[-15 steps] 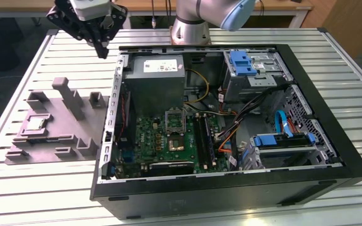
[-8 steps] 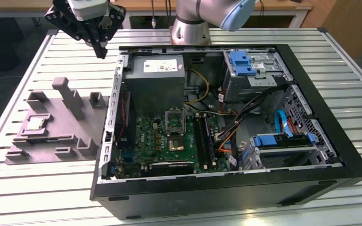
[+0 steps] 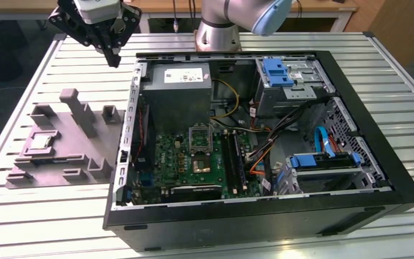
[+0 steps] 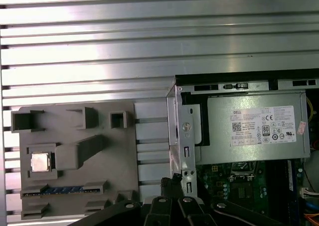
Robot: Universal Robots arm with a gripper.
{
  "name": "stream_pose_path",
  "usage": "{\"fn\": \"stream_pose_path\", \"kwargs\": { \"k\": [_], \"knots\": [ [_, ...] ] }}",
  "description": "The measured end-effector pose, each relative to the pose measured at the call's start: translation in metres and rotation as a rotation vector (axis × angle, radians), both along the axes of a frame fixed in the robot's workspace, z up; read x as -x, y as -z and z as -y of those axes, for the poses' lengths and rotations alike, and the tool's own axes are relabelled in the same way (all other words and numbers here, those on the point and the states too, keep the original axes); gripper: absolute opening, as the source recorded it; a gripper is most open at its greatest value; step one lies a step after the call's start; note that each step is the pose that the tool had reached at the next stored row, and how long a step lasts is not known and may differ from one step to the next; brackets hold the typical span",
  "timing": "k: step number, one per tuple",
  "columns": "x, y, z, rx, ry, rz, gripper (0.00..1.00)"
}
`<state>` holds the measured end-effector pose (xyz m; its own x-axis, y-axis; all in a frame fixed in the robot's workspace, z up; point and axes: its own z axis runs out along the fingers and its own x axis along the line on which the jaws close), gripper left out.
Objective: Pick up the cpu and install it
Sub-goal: 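Reach for the cpu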
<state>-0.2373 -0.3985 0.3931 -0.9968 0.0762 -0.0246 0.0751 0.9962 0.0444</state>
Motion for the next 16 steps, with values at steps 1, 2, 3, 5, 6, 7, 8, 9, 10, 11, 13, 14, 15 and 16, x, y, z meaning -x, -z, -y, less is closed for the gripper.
{"fn": "stream_pose_path", "kwargs": {
  "k": [1, 2, 3, 5, 6, 7, 8, 9, 10, 11, 13, 14, 15, 16],
  "knots": [
    [0.0004, 0.0, 0.0, 0.0001, 0.0, -0.0001, 0.11],
    [0.0009, -0.0001, 0.0, 0.0001, 0.0, -0.0001, 0.11],
    [0.0014, -0.0001, 0.0, 0.0001, 0.0, -0.0001, 0.11],
    [0.0022, 0.0, 0.0, 0.0001, 0.0, -0.0001, 0.11],
    [0.0026, 0.0, 0.0, 0.0001, 0.0, -0.0001, 0.11],
    [0.0031, 0.0, 0.0, 0.0, 0.0, -0.0001, 0.11],
    [0.0035, 0.0, 0.0, 0.0001, 0.0, -0.0001, 0.11],
    [0.004, 0.0, 0.0, 0.0, 0.0, 0.0, 0.11],
    [0.0044, 0.0, 0.0, 0.0001, 0.0, -0.0001, 0.11],
    [0.0048, 0.0, 0.0, 0.0, 0.0, 0.0, 0.11],
    [0.0057, 0.0, 0.0, 0.0001, 0.0, -0.0001, 0.11],
    [0.0061, 0.0, 0.0, 0.0, 0.0, -0.0001, 0.11],
    [0.0066, 0.0, 0.0, 0.0001, 0.0, -0.0001, 0.11],
    [0.007, 0.0, 0.0, 0.0001, 0.0, -0.0001, 0.11]
  ]
}}
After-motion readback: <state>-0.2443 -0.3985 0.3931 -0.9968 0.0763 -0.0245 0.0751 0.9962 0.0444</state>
